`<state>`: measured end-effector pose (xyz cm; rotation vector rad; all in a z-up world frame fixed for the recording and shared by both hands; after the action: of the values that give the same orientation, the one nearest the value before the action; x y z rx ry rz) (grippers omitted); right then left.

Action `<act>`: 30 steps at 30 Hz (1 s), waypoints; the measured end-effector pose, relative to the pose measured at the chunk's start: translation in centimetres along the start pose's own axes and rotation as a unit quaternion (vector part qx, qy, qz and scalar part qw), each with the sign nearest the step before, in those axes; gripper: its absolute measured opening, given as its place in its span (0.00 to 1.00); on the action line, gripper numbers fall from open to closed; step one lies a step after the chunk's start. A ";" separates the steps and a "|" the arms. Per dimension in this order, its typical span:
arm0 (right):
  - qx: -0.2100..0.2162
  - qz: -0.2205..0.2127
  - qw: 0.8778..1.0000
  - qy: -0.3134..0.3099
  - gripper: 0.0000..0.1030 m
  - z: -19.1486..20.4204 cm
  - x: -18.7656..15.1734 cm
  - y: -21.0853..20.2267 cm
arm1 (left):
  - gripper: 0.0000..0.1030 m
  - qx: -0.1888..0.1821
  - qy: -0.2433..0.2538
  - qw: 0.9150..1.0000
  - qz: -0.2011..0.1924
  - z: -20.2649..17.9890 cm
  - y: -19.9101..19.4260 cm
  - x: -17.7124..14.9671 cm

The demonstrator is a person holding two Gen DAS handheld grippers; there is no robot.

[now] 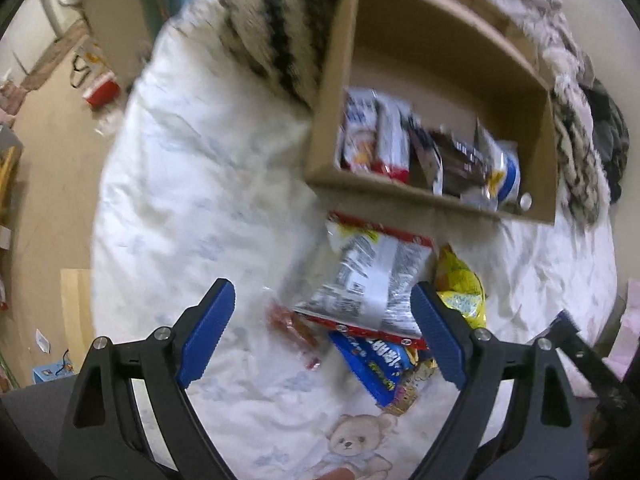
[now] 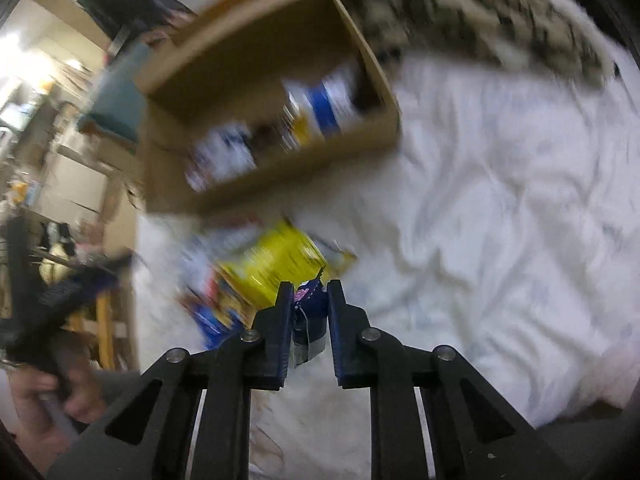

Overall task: Organize snacks
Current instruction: 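Grasp the white-and-red chip bag with the left tool while the right tool grasps a blue wrapped bar, then carry both packets over the box and release them inside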

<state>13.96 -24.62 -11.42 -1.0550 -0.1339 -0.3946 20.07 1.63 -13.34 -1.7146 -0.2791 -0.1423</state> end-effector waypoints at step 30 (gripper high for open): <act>0.016 -0.004 1.000 0.022 0.17 -0.1 0.4 -0.4 | 0.41 -0.008 0.062 0.998 -0.016 -4.2 0.2 -1.5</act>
<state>14.18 -25.00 -10.98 -1.0146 -0.1044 -0.4228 18.99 -2.74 -13.25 -1.7092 -0.2141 -0.2740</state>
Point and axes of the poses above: each gripper's, at about its wrist camera, not at the fingertips, and y roughly the way its jaws point, z to its left, x to its top, the point moved 4 cm from there along y, roughly the way its jaws point, and after that the axes turned 4 degrees about y, right-handed, at the moved point
